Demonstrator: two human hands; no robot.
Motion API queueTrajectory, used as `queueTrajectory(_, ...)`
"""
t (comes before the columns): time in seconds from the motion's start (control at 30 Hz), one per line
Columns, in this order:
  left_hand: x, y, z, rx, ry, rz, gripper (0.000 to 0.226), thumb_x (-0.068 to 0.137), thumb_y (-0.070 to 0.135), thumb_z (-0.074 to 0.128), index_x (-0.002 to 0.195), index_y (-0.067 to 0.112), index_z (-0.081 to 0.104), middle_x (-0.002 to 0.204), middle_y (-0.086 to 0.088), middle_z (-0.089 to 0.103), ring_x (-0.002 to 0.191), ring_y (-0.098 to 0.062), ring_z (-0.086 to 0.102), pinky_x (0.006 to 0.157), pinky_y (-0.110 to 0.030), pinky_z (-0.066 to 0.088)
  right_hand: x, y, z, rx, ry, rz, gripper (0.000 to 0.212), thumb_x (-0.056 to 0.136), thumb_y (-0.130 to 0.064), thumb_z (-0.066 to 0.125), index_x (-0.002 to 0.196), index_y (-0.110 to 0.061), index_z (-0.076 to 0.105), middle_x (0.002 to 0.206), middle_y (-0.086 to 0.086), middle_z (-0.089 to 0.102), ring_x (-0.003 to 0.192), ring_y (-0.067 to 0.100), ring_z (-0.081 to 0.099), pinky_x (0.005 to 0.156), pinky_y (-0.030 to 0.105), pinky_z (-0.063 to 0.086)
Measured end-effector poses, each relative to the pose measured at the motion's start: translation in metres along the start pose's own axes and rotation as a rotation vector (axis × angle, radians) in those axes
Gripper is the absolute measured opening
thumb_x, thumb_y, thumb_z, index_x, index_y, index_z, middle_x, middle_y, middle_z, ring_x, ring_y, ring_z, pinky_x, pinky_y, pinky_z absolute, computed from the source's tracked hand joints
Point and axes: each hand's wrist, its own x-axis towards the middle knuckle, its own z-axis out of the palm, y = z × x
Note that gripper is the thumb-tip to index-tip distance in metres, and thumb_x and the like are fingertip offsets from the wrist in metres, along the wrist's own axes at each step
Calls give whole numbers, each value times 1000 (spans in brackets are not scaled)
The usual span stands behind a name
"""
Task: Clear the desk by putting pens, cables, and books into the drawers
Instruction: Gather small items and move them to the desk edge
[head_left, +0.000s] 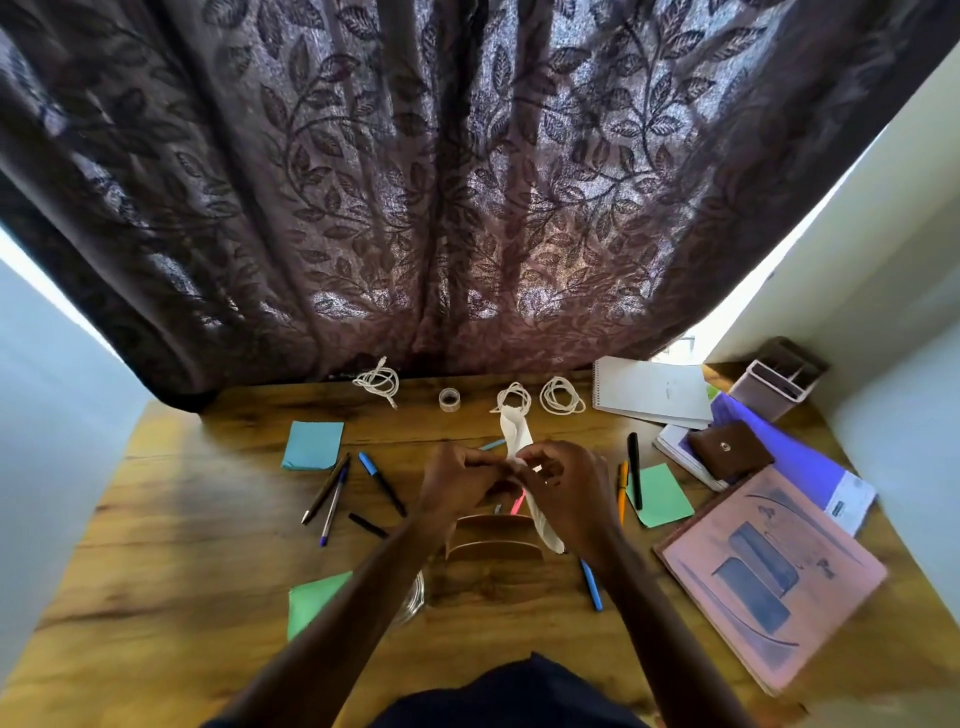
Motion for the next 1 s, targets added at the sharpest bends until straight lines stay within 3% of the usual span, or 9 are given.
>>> queueTrajectory(0.13, -1, 1, 0, -33, -31, -48, 15, 83, 10, 79, 97, 4, 78, 85, -13, 78, 76, -24, 77, 60, -25, 57, -1, 2, 0, -34, -15, -4, 14, 86, -41, 75, 96, -31, 76, 96, -19, 74, 75, -9, 66, 63, 20, 59)
queueTrajectory(0.37, 1, 3, 2, -56, -20, -99, 12, 90, -1, 67, 97, -3, 76, 89, -18, 77, 80, -27, 76, 61, -29, 59, -1, 9, 5, -62, -100, -12, 20, 87, -37, 74, 105, -28, 77, 100, -14, 76, 78, -3, 69, 66, 29, 60)
queueTrajectory(0.53, 10, 5, 2, 52, 21, -110, 20, 99, 14, 56, 104, -1, 69, 99, -24, 73, 89, -36, 74, 71, -46, 63, -1, 11, 8, -123, -162, -67, 24, 85, -35, 75, 108, -27, 75, 106, -9, 74, 82, 4, 67, 67, 32, 60)
queueTrajectory(0.63, 14, 7, 1, 183, 6, -73, 29, 102, 28, 50, 118, 7, 59, 104, -22, 71, 86, -33, 75, 74, -48, 63, 1, 9, 5, -167, -189, -95, 21, 86, -27, 75, 107, -26, 75, 105, -8, 74, 83, 5, 68, 68, 34, 60)
queueTrajectory(0.77, 17, 8, -2, 358, -37, 1, 62, 81, 64, 46, 128, 26, 56, 116, -12, 70, 101, -28, 71, 89, -52, 58, 6, 7, -3, -146, -184, -124, 17, 84, -20, 77, 100, -26, 78, 93, -10, 76, 77, 3, 69, 63, 32, 60)
queueTrajectory(0.8, 15, 12, -1, 418, -47, 32, 63, 80, 65, 45, 128, 26, 57, 119, -7, 69, 108, -26, 68, 96, -50, 54, 6, 6, -4, -134, -177, -120, 14, 85, -22, 77, 98, -27, 78, 90, -11, 76, 74, 1, 69, 62, 31, 59)
queueTrajectory(0.9, 5, 24, -1, 638, -12, 217, 34, 101, 35, 47, 125, 16, 62, 116, 12, 61, 109, -8, 58, 96, -31, 46, 8, 7, -5, -88, -177, -85, 12, 84, -22, 78, 95, -28, 78, 89, -14, 77, 74, -3, 68, 64, 28, 59)
queueTrajectory(1.0, 6, 21, -8, 588, -61, 324, 24, 103, 21, 50, 116, 9, 66, 99, -1, 75, 81, -13, 74, 79, -40, 61, 9, 14, -8, -69, -208, -47, 15, 84, -20, 77, 96, -29, 78, 94, -14, 77, 78, -1, 69, 68, 30, 61)
